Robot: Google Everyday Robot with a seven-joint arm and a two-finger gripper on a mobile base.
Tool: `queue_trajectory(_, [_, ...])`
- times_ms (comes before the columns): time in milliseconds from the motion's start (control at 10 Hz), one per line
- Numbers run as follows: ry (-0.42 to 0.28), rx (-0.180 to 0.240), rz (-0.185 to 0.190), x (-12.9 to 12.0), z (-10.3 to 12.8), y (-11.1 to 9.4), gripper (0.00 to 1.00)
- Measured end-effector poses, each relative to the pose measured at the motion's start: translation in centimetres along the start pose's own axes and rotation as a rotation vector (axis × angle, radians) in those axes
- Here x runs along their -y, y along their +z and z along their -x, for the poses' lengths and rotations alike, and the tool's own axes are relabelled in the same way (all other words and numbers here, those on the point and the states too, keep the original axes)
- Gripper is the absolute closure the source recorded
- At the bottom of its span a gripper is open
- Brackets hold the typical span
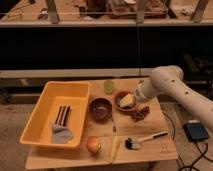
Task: Place fork in purple bowl
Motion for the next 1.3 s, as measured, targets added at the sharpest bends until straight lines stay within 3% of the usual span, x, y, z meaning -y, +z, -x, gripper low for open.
queue_trajectory(200, [-0.003, -0.001, 0.005, 0.0, 0.0, 0.0, 0.34])
queue_trajectory(300, [-0.012, -0.007, 0.027, 0.0, -0.1, -0.3, 0.34])
queue_trajectory(400, [-0.037, -0.011, 0.080, 0.2, 0.0, -0.6, 0.34])
queue_trajectory(600, [-0.128, -0.024, 0.287, 1.6, 0.8, 0.0, 0.34])
queue_trajectory(800, [-0.185, -0.054, 0.436, 2.1, 1.5, 0.6, 0.34])
queue_trajectory(900, [-0.204, -0.070, 0.480, 2.3, 1.7, 0.6, 0.34])
queue_trajectory(1000, [-0.221, -0.084, 0.512, 2.5, 1.8, 0.6, 0.34])
queue_trajectory(1100, [-0.223, -0.086, 0.517, 2.5, 1.8, 0.6, 0.34])
queue_trajectory(1200, [-0.213, -0.073, 0.484, 2.3, 1.7, 0.7, 0.34])
queue_trajectory(1300, [-0.210, -0.050, 0.422, 2.1, 1.6, 1.1, 0.34])
